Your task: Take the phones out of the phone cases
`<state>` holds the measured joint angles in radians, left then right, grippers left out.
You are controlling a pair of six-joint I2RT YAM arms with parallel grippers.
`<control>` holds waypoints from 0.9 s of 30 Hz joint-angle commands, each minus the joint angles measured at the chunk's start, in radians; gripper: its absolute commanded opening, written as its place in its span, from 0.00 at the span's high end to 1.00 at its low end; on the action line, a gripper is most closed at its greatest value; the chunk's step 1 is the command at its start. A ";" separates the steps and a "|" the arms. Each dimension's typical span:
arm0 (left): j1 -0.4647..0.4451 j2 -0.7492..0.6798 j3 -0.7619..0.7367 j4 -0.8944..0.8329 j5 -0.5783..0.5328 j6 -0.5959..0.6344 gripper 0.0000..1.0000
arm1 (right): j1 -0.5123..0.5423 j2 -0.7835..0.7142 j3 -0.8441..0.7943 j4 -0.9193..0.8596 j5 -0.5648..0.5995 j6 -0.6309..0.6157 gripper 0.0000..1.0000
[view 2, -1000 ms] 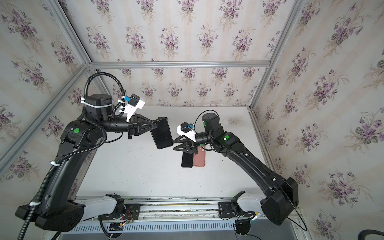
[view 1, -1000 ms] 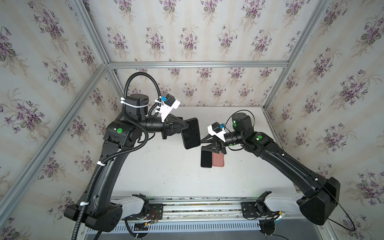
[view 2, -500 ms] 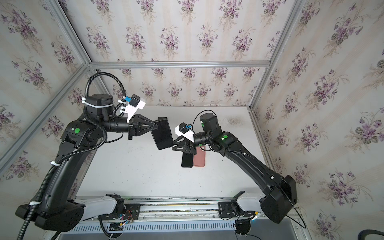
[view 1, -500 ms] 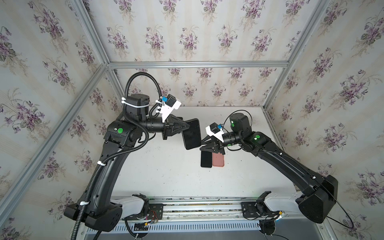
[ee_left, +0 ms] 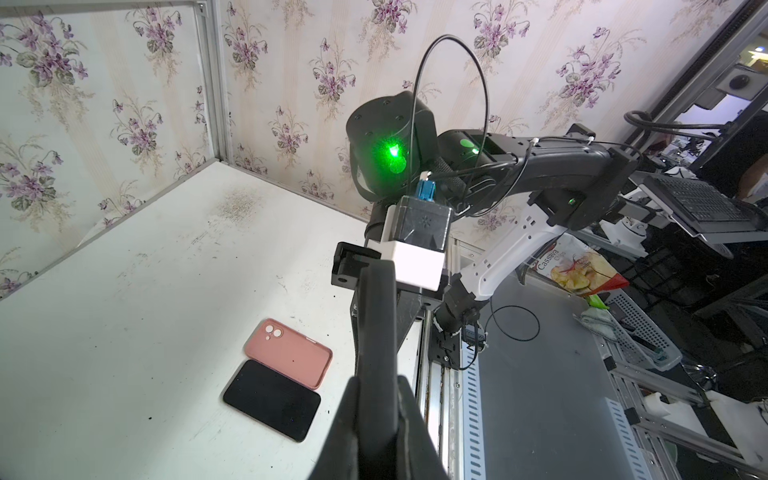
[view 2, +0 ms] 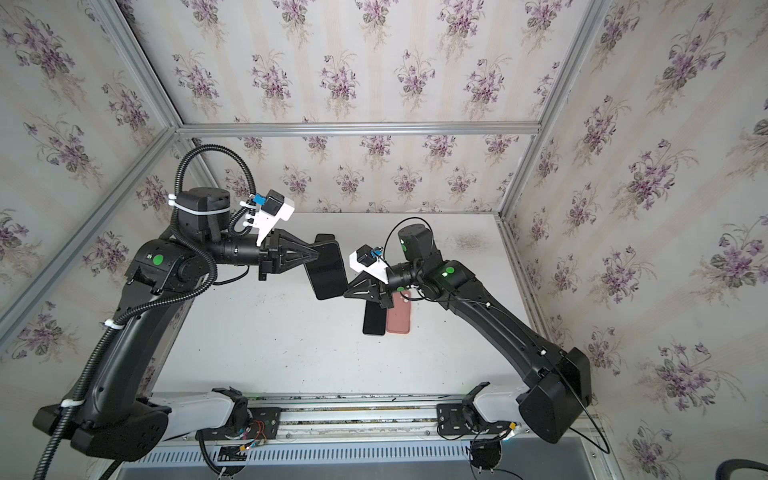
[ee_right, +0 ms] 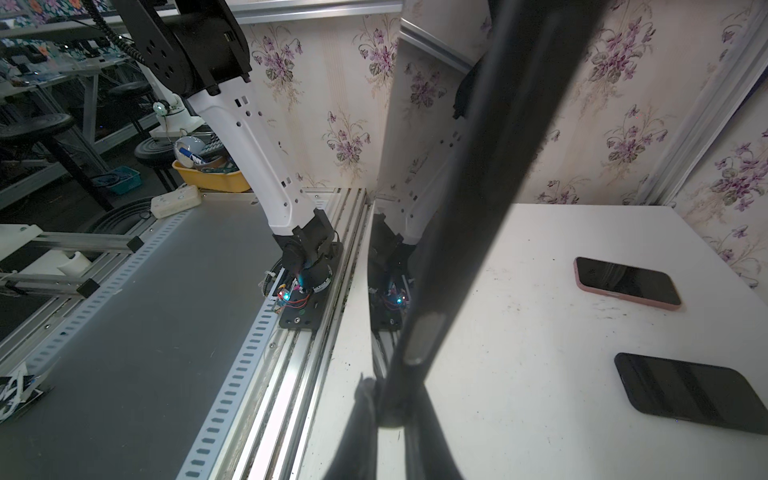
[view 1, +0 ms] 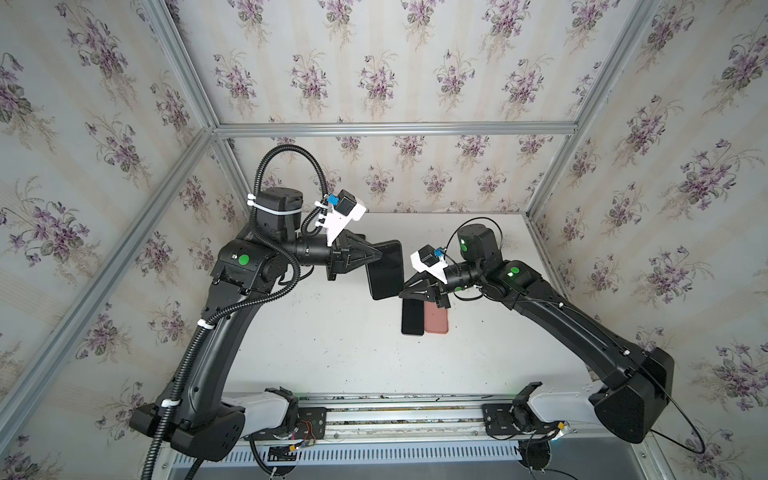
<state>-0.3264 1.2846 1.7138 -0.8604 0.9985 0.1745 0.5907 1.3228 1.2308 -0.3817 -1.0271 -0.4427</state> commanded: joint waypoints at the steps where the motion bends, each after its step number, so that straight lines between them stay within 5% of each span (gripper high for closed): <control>1: 0.003 0.005 0.017 0.030 0.012 -0.007 0.94 | 0.002 -0.002 0.019 -0.029 -0.021 -0.074 0.93; 16: -0.003 0.118 0.098 0.074 0.116 -0.077 0.96 | 0.059 0.015 0.059 -0.145 0.074 -0.235 0.97; 27: -0.025 0.207 0.114 0.113 0.200 -0.180 0.99 | 0.070 -0.018 -0.003 0.042 0.200 -0.202 0.97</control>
<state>-0.3508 1.4864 1.8267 -0.8387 1.1591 0.0723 0.6556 1.3174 1.2446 -0.4519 -0.9005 -0.6193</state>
